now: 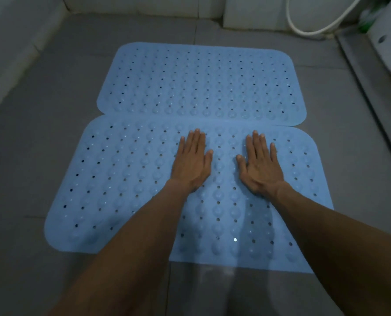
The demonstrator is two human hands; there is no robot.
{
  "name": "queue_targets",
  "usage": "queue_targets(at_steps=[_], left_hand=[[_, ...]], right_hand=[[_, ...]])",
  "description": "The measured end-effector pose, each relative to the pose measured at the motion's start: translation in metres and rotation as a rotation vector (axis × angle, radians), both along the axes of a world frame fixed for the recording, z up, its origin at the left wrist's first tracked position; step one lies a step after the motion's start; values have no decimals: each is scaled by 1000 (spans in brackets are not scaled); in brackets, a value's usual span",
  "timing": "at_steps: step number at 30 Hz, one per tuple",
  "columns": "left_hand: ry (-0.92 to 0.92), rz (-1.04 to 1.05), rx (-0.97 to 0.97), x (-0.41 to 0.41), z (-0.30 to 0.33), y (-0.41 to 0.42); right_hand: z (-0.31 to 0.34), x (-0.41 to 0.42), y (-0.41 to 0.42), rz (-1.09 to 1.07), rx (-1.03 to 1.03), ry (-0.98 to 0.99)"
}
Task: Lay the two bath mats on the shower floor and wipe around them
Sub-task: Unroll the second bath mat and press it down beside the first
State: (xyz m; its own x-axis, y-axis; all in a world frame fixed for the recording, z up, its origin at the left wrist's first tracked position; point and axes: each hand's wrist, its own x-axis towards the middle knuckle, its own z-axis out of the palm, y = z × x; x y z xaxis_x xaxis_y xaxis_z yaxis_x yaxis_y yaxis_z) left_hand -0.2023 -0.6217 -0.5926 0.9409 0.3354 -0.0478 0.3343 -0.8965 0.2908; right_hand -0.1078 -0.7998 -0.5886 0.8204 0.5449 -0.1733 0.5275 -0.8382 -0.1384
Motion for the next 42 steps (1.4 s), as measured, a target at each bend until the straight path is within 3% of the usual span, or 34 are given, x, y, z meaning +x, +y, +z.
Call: queue_targets(at_steps=[6,11,26,42], left_hand=[[-49,-40,62,-101,-10,15],[-30,-1,50,-121,-18,-2],[-56,-21,107,-118,-28,-1],[82,-15,87,-116,-20,0]], right_hand=[[-14,-95,31,34,119,-37],[-24,-138,44,42,100,-26],[-28,-139,44,18,117,-62],[-22,-138,46,32,70,-10]])
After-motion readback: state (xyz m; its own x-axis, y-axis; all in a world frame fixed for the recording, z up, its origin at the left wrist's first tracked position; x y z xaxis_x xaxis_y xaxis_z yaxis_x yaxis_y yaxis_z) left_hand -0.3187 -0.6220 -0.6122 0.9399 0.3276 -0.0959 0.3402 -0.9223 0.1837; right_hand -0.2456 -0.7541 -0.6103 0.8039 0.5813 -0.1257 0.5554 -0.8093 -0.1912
